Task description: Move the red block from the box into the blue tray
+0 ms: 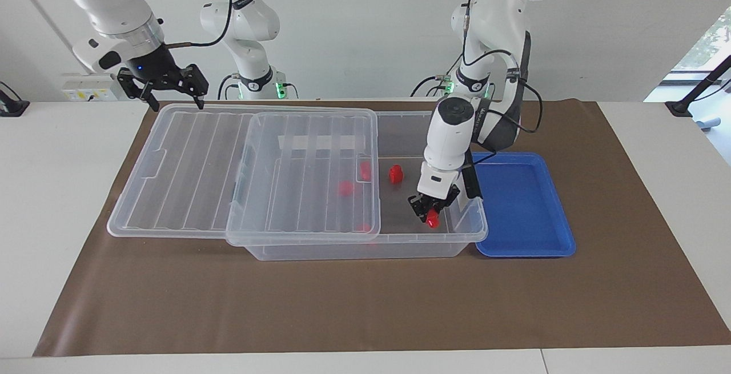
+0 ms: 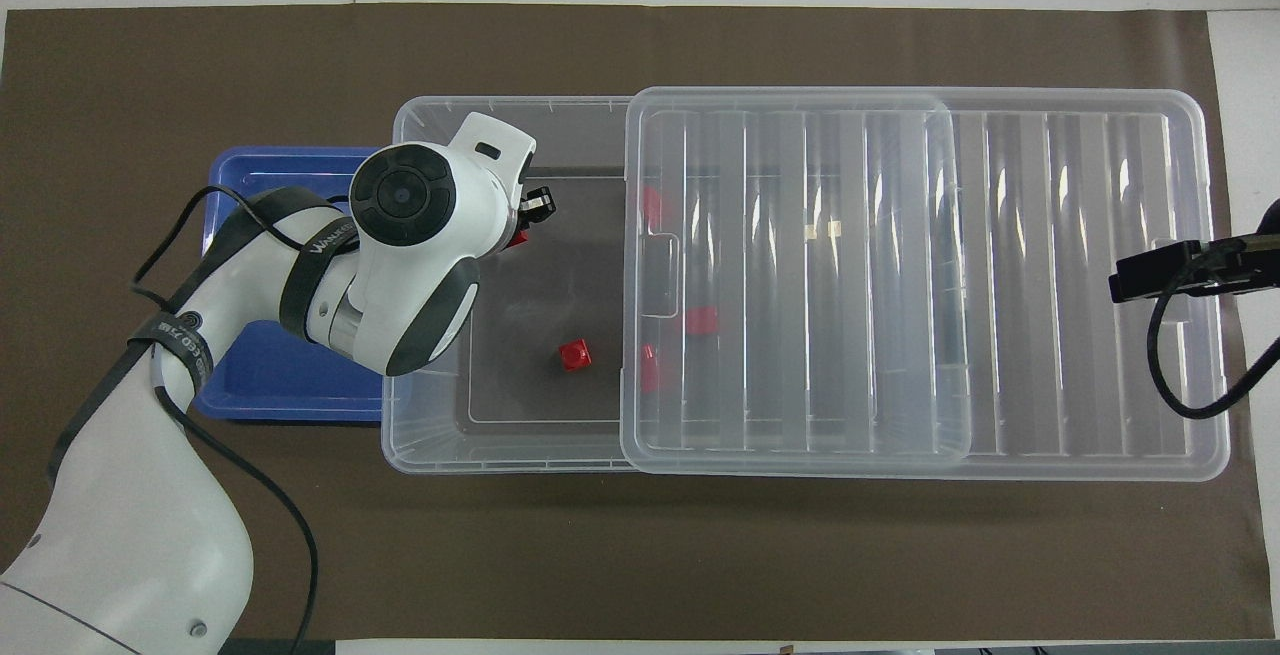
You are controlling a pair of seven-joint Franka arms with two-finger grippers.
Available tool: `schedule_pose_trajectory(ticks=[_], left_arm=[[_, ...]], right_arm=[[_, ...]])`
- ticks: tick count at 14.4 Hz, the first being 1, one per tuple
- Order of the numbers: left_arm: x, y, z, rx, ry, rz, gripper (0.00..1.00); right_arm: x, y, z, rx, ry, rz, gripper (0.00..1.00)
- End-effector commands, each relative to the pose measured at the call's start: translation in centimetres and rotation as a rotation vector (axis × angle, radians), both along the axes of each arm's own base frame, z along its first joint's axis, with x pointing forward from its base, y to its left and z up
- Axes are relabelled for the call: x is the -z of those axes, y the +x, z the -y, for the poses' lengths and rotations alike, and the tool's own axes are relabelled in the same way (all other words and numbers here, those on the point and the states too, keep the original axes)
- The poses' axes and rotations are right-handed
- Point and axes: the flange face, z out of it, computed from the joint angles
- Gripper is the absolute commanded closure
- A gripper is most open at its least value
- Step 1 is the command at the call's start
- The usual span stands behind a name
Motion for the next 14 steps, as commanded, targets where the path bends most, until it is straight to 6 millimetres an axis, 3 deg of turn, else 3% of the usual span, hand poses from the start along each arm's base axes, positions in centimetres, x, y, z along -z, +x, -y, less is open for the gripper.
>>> schedule_pose_trajectory(ticks=[1,4,6,10,11,13,14], left_arm=[[-5.8,-2.1,-1.1,0.022,0.044,0.006,1.0],[-9.3,-3.3,-2.3,0.116,0.076,-0.008,1.0],[-11.3,-3.7,-4.6,0.212,0.113,-0.03,1.0],[-12.5,-2.4,-9.9,0.294,0.112,-0.049,1.0],[-12.1,-1.8,-11.9,0.312,0.104,-0.059,1.0],[-10.9,-0.8,-15.7,0.365,0.073,-0.07,1.0],[-9.7,-0.6,-17.5,0.382,0.076,-0.066,1.0]], right_arm=[[-0.7,-0.6,0.2,0.017,-0.001,-0.004,0.0],[-0.7,-0.4,0.3,0.026,-0.002,0.008,0.0],[-0.5,-0.4,0.5,0.027,-0.003,0.005,0.0],[-0.1,-0.5,2.8,-0.013,0.004,0.005,0.0],[0.1,-0.2,3.7,-0.039,0.004,0.029,0.24],[0.9,-0.2,7.0,-0.083,0.0,0.064,0.94],[1.7,-0.3,9.2,-0.103,-0.004,0.071,1.0]])
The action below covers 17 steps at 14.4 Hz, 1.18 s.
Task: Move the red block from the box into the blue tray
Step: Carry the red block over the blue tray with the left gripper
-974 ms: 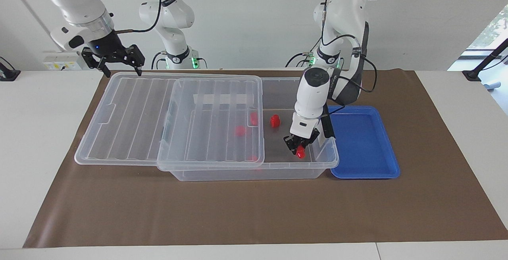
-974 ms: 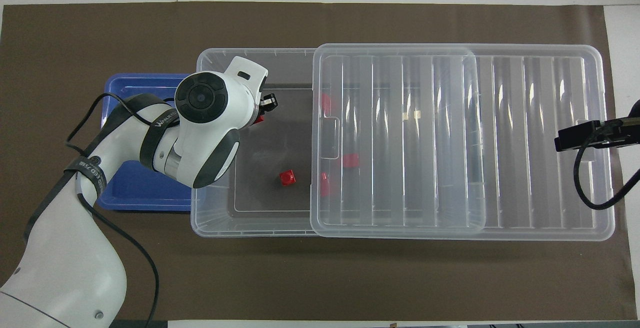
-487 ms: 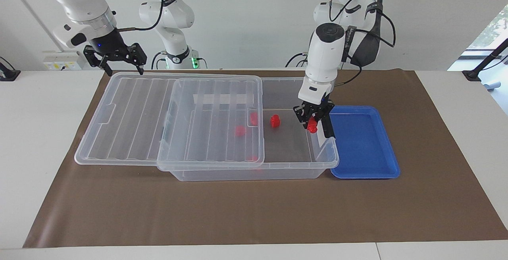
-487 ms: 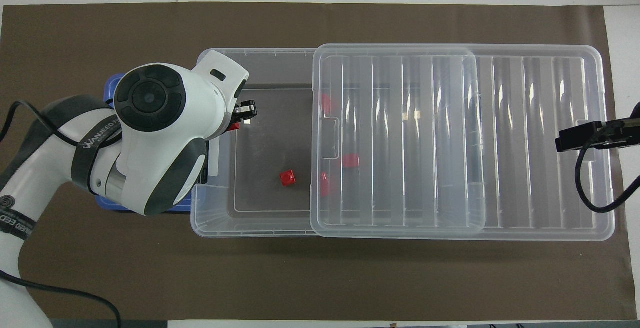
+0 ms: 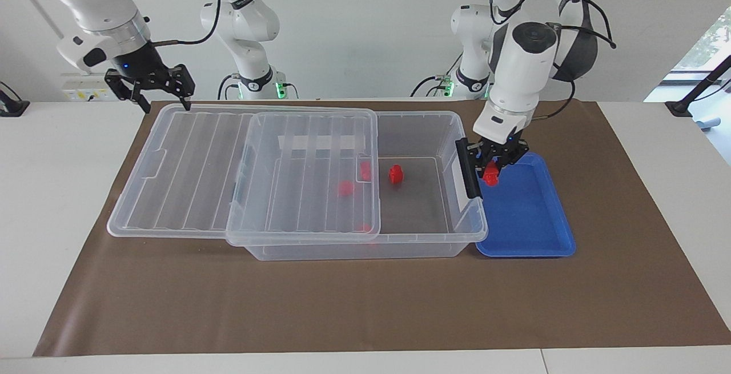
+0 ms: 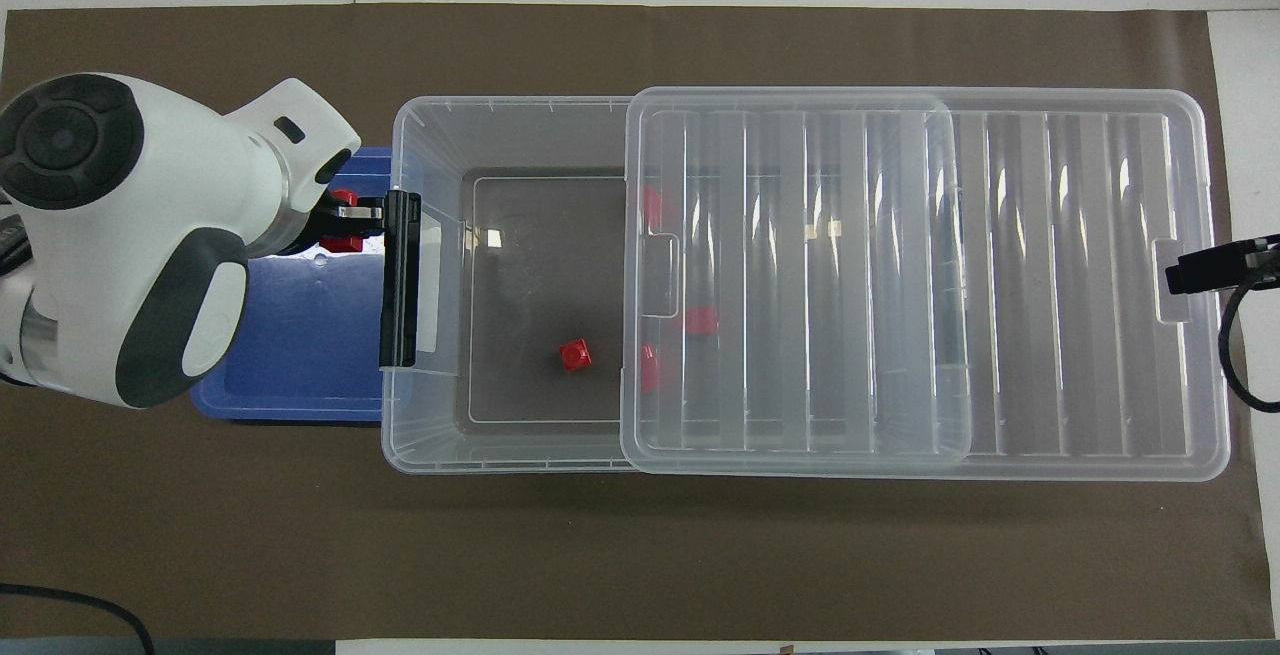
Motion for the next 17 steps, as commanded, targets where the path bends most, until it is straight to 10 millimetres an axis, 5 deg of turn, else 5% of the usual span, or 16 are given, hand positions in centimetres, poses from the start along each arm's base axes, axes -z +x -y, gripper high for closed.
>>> schedule_pose_trajectory(ticks=[1,4,7,10,15,16,17], left_arm=[[2.8,0.0,-4.5,0.045,-0.02,0.012,1.0],[7.3,0.4,-7.7,0.046,-0.02,0.027,1.0],[11.5,1.2,-9.6,0.047,-0.026,0.058,1.0],[16.1,2.5,-10.5,0.032,-0.037,0.075,1.0],[18.6,2.5,-10.9,0.023,-0.037,0.034,1.0],[18.7,2.3,-10.7,0.028,-0.034,0.012,0.33],[18.4,2.3,-10.4,0.032,-0.033,0.013,0.0]], right_arm=[[2.3,-0.7,5.0,-0.07,-0.005,0.019,1.0],[4.8,-0.8,9.4,-0.013,-0.019,0.061,1.0],[6.6,-0.8,9.8,0.001,-0.025,0.075,1.0],[9.6,-0.3,13.3,0.045,-0.011,0.048,1.0],[12.7,0.5,14.4,0.053,-0.001,0.021,1.0],[13.4,0.5,14.4,0.054,0.002,0.014,1.0],[13.9,0.5,14.1,0.054,0.003,0.013,1.0]])
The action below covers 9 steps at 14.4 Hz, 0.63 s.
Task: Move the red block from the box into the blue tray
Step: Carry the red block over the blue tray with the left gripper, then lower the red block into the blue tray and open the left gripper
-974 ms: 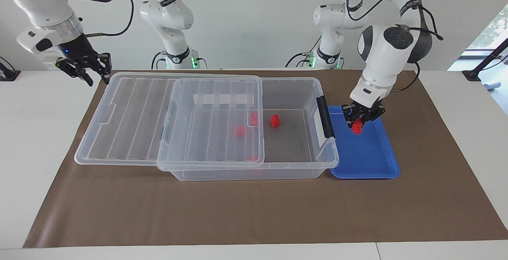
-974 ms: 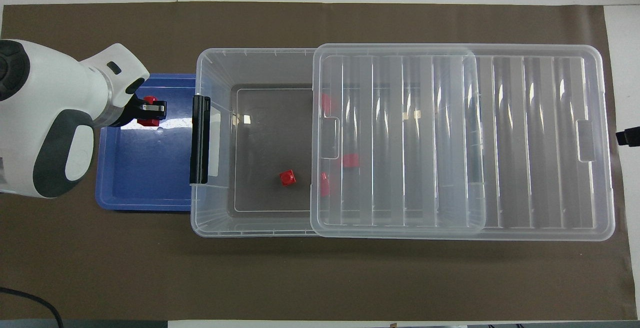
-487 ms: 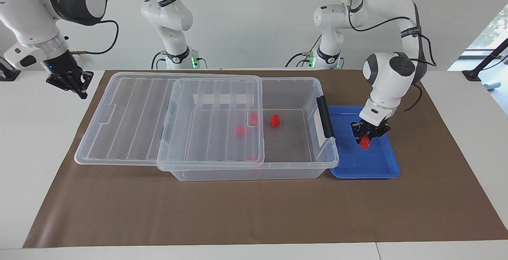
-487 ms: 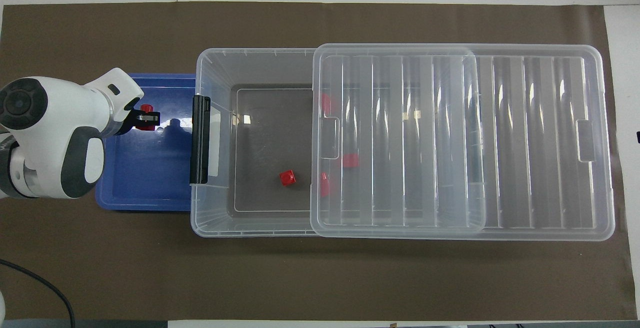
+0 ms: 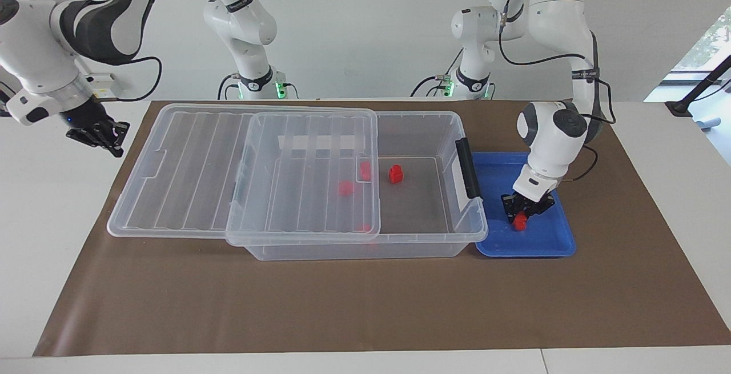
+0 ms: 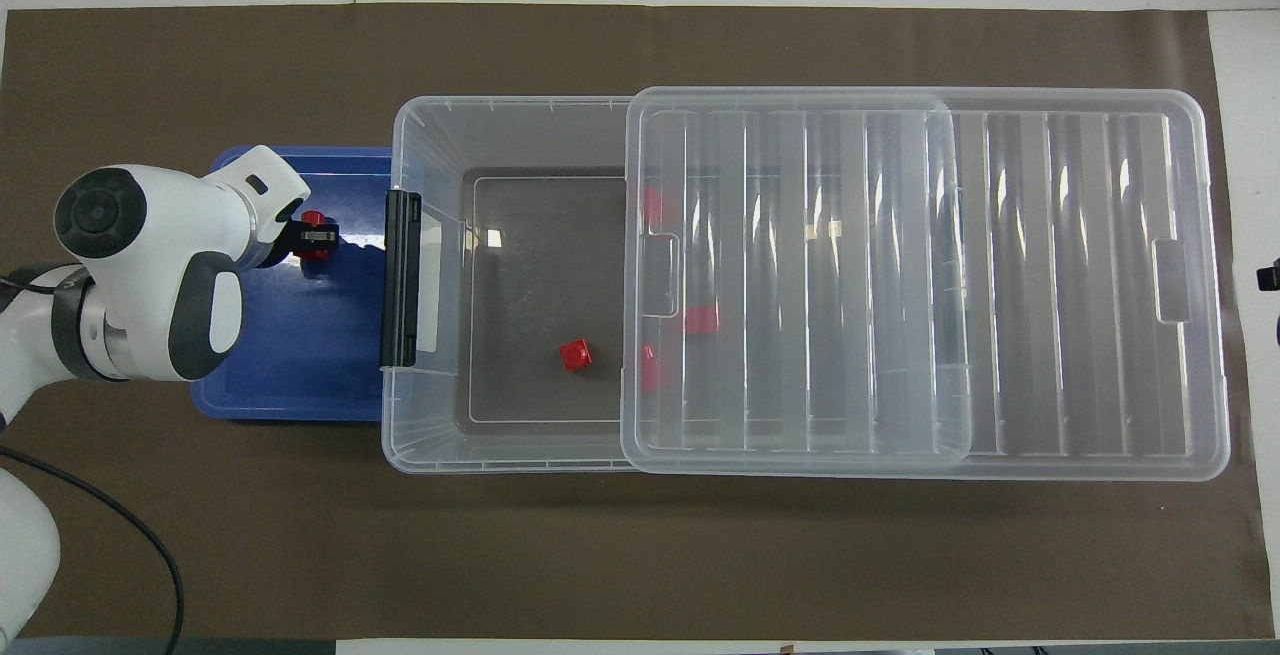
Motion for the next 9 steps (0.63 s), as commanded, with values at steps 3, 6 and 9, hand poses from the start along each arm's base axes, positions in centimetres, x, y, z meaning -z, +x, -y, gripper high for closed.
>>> schedule_pose_trajectory(ticks=[3,6,9], left_arm=[[-2.0,-0.6,-0.1,0.011,-0.001,-0.036,0.0],[-6.1,-0.9,0.1,0.014,0.006,-0.034,0.0],[-11.1,-0.4,1.1,0.028,0.01,-0.021,0.0]], right_arm=[[2.1,0.0,-0.9,-0.02,-0.014,0.016,1.0],[2.3,0.3,-2.4,-0.029,-0.01,0.008,1.0],[2.3,0.4,-2.8,-0.033,-0.011,0.006,1.0]])
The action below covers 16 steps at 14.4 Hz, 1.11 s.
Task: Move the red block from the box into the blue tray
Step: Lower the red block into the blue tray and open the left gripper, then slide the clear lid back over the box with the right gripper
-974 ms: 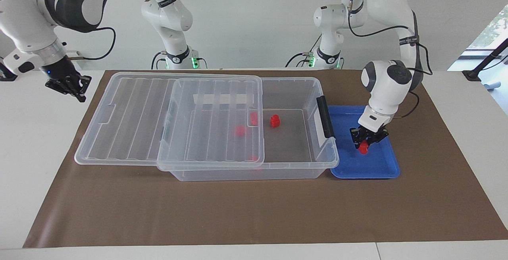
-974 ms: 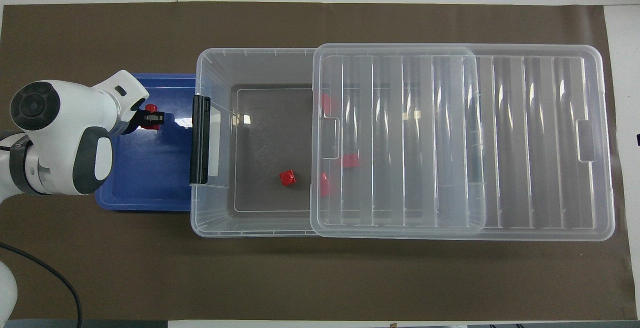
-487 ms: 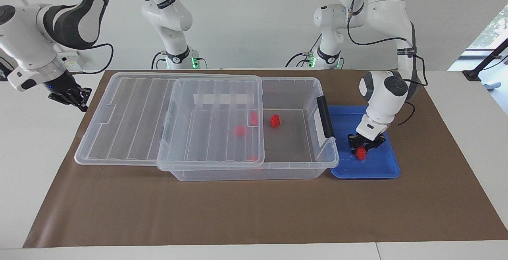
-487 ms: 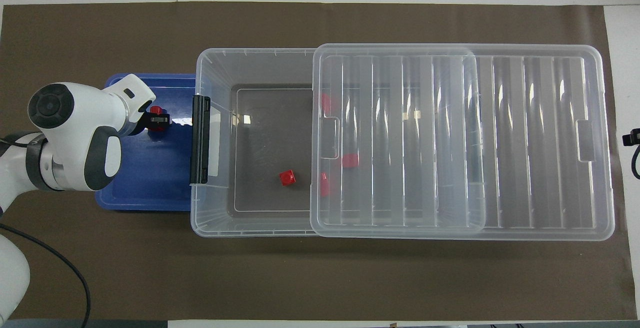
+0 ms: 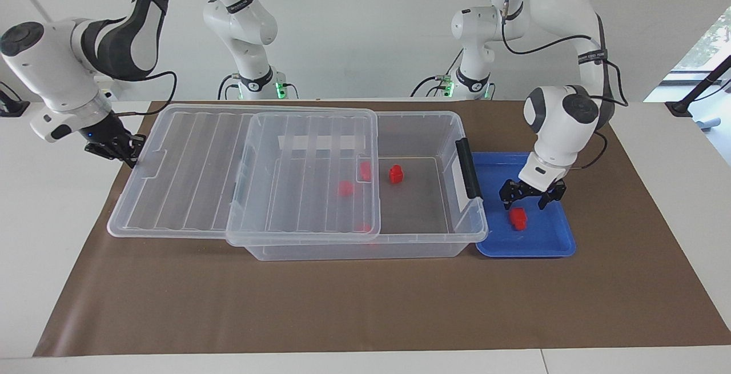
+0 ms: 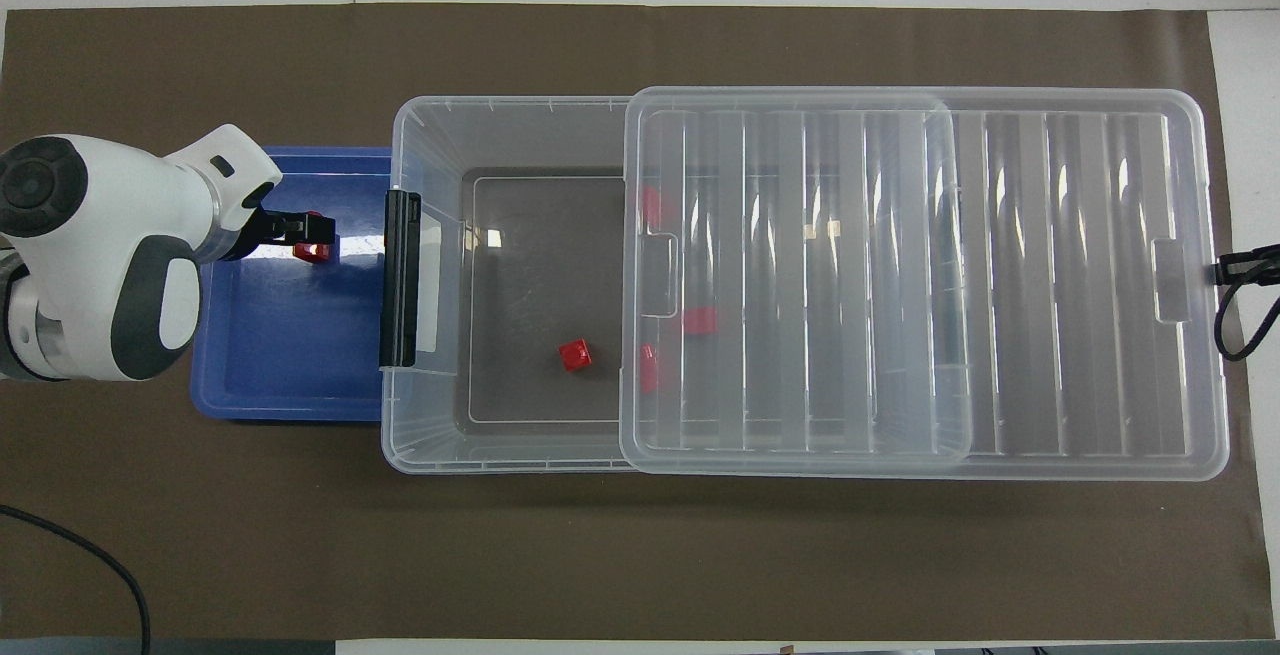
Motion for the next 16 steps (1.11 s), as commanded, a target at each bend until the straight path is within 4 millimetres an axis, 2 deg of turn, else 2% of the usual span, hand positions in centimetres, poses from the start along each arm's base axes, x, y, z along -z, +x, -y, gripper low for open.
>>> schedule_pose_trajectory(ticks=[1,4,8,11,13,16], left_arm=[[-5.0,0.1,1.6,0.035,-0.001,-0.024,0.0],[-10.3,0.2,1.9,0.037,0.006,-0.054,0.0],[-16.0,-1.3,2.6,0.052,0.013,-0.058,0.0],[-20.5,-1.5,2.3,0.046,0.013,-0.076,0.0],[-22.0,-1.5,1.5,0.043,-0.01,-0.1,0.0],[-21.9,-2.2,0.9,0.052,-0.019,-0.136,0.0]], right_arm=[[0.0,-0.5,-0.7,0.016,-0.01,0.003,1.0],[0.0,0.4,-4.0,0.021,-0.007,0.001,1.0],[0.0,1.3,-9.0,0.055,-0.002,-0.012,1.0],[0.0,1.5,-12.3,0.091,0.003,-0.021,1.0],[0.0,1.7,-14.0,0.112,0.003,-0.023,1.0],[-0.1,1.8,-16.0,0.129,0.004,-0.022,1.0]])
